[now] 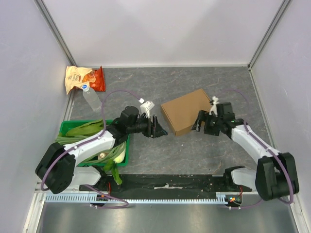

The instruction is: Fold the paper box

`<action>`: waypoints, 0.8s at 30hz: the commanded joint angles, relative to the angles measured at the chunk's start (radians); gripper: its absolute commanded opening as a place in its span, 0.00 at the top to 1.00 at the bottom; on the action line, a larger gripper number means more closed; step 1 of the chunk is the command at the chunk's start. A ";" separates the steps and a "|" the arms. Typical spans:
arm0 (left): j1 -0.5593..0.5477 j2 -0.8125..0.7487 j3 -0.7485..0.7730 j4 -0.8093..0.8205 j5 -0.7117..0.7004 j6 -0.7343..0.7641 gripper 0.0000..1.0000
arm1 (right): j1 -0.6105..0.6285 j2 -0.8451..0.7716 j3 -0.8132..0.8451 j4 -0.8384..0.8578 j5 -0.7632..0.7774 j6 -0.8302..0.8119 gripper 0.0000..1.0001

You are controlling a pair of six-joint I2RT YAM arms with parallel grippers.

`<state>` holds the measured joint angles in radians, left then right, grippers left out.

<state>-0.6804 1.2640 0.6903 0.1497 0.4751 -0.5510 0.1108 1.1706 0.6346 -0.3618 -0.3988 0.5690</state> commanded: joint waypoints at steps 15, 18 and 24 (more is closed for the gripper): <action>0.015 0.316 0.043 0.303 -0.199 -0.454 0.20 | -0.170 0.398 0.597 -0.086 0.154 -0.388 0.02; 0.021 0.425 0.119 0.277 -0.228 -0.448 0.23 | -0.275 0.532 0.654 -0.057 -0.079 -0.399 0.02; 0.062 0.547 0.242 0.211 -0.250 -0.394 0.27 | -0.303 0.661 0.654 -0.007 -0.219 -0.443 0.02</action>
<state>-0.6449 1.7512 0.8497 0.3912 0.2729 -0.9581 -0.2085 1.8015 1.2705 -0.4091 -0.4301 0.1783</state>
